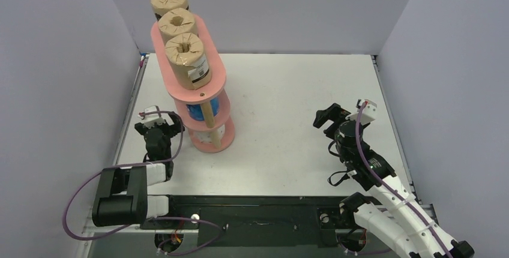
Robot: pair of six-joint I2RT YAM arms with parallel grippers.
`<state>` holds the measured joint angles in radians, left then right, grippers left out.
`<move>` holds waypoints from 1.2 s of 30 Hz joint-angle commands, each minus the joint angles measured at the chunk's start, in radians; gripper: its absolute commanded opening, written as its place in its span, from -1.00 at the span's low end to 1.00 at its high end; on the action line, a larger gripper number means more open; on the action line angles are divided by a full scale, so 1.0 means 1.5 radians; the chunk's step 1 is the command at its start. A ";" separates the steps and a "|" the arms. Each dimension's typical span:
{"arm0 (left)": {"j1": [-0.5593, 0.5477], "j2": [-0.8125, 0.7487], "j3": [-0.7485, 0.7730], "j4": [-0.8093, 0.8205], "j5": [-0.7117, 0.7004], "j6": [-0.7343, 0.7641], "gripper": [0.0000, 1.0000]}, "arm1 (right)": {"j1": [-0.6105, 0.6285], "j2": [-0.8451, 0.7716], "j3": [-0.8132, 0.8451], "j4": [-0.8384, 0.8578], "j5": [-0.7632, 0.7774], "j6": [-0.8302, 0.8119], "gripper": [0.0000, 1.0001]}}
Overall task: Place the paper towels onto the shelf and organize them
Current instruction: Reset both arms
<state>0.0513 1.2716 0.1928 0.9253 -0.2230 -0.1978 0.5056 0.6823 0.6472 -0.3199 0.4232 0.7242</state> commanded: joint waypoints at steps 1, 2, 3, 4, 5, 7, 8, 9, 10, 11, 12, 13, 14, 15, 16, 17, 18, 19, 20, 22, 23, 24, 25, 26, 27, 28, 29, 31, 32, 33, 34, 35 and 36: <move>-0.018 0.065 -0.032 0.180 0.033 0.023 0.93 | 0.003 -0.010 -0.015 0.052 0.031 -0.025 0.70; -0.019 0.074 -0.035 0.194 0.031 0.024 0.93 | 0.003 -0.010 -0.021 0.055 0.032 -0.028 0.70; -0.020 0.093 -0.041 0.219 0.029 0.024 0.93 | 0.003 -0.011 -0.025 0.065 0.035 -0.033 0.70; -0.020 0.103 -0.045 0.251 0.030 0.026 0.93 | 0.003 -0.010 -0.033 0.070 0.037 -0.035 0.70; -0.021 0.124 -0.043 0.263 0.028 0.031 0.93 | 0.003 -0.009 -0.037 0.083 0.040 -0.041 0.70; -0.023 0.119 -0.023 0.218 0.040 0.033 0.93 | 0.003 -0.003 -0.050 0.104 0.046 -0.047 0.70; -0.023 0.115 -0.006 0.181 0.047 0.034 0.93 | 0.003 0.004 -0.056 0.111 0.046 -0.049 0.70; -0.024 0.120 0.000 0.175 0.053 0.039 0.93 | 0.003 0.009 -0.058 0.127 0.046 -0.055 0.70; -0.024 0.127 0.011 0.169 0.064 0.043 0.93 | 0.003 0.018 -0.059 0.135 0.047 -0.055 0.70; -0.024 0.127 0.015 0.159 0.072 0.048 0.93 | 0.003 0.024 -0.059 0.152 0.053 -0.058 0.70; -0.024 0.125 0.025 0.134 0.084 0.050 0.93 | 0.002 0.035 -0.055 0.159 0.063 -0.064 0.71; -0.024 0.125 0.029 0.127 0.088 0.054 0.93 | 0.001 0.040 -0.054 0.182 0.070 -0.069 0.71; -0.024 0.128 0.033 0.128 0.094 0.056 0.93 | -0.002 0.054 -0.055 0.195 0.083 -0.086 0.71; -0.025 0.128 0.033 0.127 0.097 0.058 0.93 | -0.004 0.062 -0.057 0.237 0.089 -0.098 0.70; -0.024 0.127 0.034 0.122 0.097 0.058 0.93 | -0.012 0.078 -0.060 0.256 0.106 -0.121 0.71; -0.025 0.128 0.035 0.120 0.095 0.059 0.93 | -0.018 0.086 -0.061 0.286 0.118 -0.130 0.70; -0.025 0.128 0.036 0.121 0.095 0.059 0.93 | -0.031 0.099 -0.063 0.299 0.143 -0.147 0.70; -0.025 0.129 0.036 0.121 0.094 0.059 0.93 | -0.040 0.106 -0.067 0.325 0.155 -0.158 0.71; -0.026 0.128 0.036 0.121 0.095 0.060 0.93 | -0.058 0.118 -0.070 0.353 0.177 -0.184 0.71; -0.027 0.128 0.037 0.120 0.096 0.060 0.93 | -0.081 0.141 -0.085 0.396 0.213 -0.222 0.71; -0.027 0.128 0.037 0.119 0.096 0.060 0.93 | -0.086 0.151 -0.097 0.405 0.224 -0.226 0.71; -0.028 0.128 0.037 0.119 0.095 0.061 0.93 | -0.094 0.177 -0.103 0.421 0.228 -0.239 0.71; -0.028 0.129 0.039 0.116 0.092 0.062 0.93 | -0.098 0.191 -0.115 0.428 0.228 -0.248 0.71; -0.029 0.129 0.041 0.113 0.090 0.066 0.93 | -0.101 0.219 -0.121 0.445 0.235 -0.264 0.71; -0.028 0.129 0.045 0.105 0.086 0.068 0.93 | -0.109 0.243 -0.133 0.460 0.253 -0.270 0.73; -0.045 0.130 0.046 0.103 0.084 0.072 0.93 | -0.116 0.251 -0.126 0.435 0.261 -0.261 0.74; -0.048 0.130 0.047 0.103 0.082 0.072 0.93 | -0.128 0.260 -0.119 0.432 0.265 -0.264 0.75; -0.054 0.129 0.048 0.103 0.078 0.073 0.93 | -0.140 0.263 -0.127 0.458 0.268 -0.296 0.76; -0.055 0.130 0.048 0.103 0.074 0.074 0.93 | -0.143 0.262 -0.136 0.505 0.267 -0.310 0.76; -0.057 0.129 0.048 0.103 0.073 0.075 0.93 | -0.148 0.260 -0.165 0.538 0.265 -0.344 0.76; -0.058 0.130 0.047 0.102 0.071 0.076 0.93 | -0.152 0.259 -0.205 0.618 0.260 -0.359 0.76; -0.059 0.129 0.047 0.103 0.071 0.076 0.93 | -0.159 0.264 -0.227 0.662 0.235 -0.394 0.76; -0.059 0.129 0.047 0.102 0.071 0.076 0.93 | -0.162 0.269 -0.269 0.759 0.223 -0.412 0.76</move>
<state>-0.0090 1.4551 0.2237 1.0832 -0.1520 -0.1337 0.2867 1.0863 0.3813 0.4213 0.7723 0.2630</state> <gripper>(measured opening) 0.965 0.880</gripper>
